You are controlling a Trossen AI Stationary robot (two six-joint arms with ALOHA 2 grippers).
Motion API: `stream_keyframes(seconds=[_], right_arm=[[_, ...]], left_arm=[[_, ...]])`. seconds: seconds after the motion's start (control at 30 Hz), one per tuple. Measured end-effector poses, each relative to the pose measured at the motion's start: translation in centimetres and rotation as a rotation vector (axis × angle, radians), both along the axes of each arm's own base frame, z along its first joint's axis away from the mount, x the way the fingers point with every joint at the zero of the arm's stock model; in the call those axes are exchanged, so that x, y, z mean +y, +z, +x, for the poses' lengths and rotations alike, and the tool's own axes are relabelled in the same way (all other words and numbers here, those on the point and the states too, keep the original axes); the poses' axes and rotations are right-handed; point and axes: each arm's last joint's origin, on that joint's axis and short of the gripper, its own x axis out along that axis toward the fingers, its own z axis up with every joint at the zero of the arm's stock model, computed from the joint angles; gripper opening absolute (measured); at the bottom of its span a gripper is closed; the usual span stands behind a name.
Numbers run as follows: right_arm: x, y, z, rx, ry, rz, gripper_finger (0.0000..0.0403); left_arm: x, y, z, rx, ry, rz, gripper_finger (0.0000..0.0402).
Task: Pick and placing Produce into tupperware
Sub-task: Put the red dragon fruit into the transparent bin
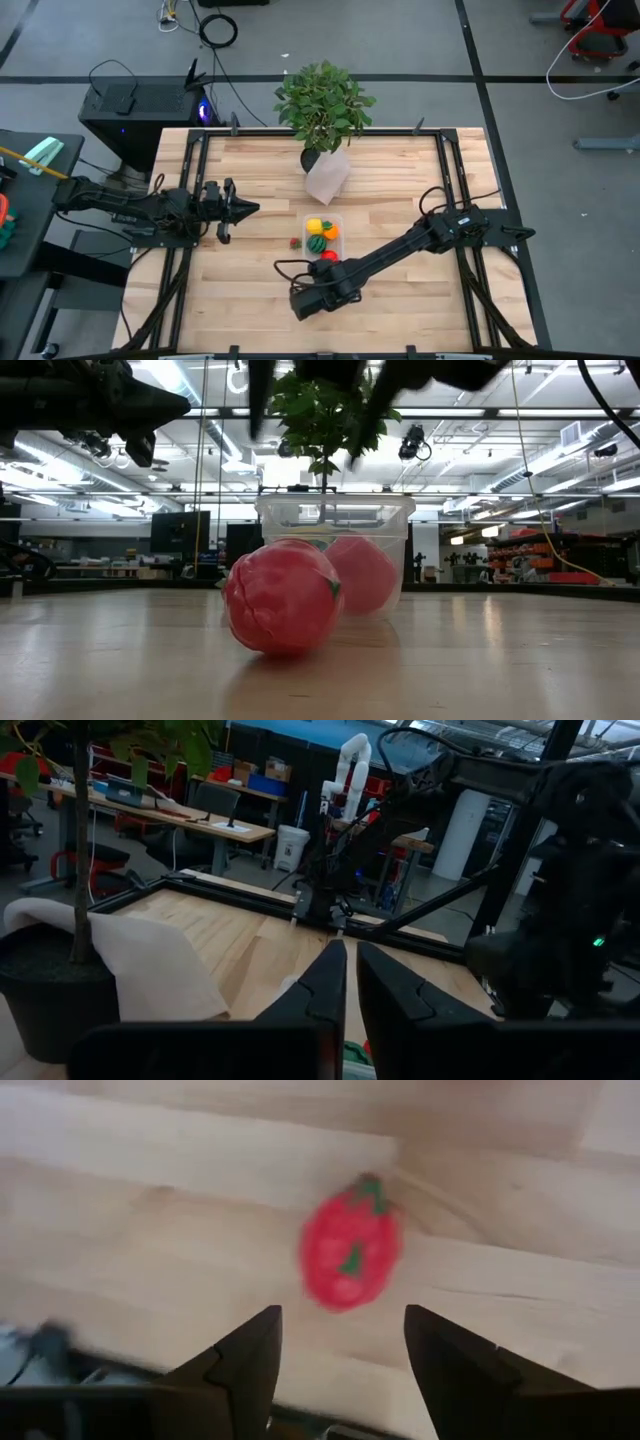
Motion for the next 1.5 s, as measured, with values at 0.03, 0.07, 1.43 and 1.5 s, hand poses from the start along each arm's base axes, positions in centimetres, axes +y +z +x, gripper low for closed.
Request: stream_keyframes(seconds=[0.03,0.07,1.43,1.5], right_arm=[[0.0,-0.4,-0.1,0.019,-0.014,0.001,0.0218],[0.0,-0.8,-0.2,0.035,-0.022,0.01,0.0217],[-0.3,-3.9,1.5,-0.092,0.052,0.043,0.0223],[-0.3,-3.9,1.7,-0.11,0.067,0.045,0.0232]], left_arm=[[0.0,0.0,0.0,0.001,0.0,0.0,0.0034],[0.0,0.0,0.0,0.0,0.0,0.0,0.0033],[0.0,-0.1,0.0,0.008,0.0,0.001,0.0036],[0.0,-0.1,0.0,0.008,0.0,0.001,0.0036]])
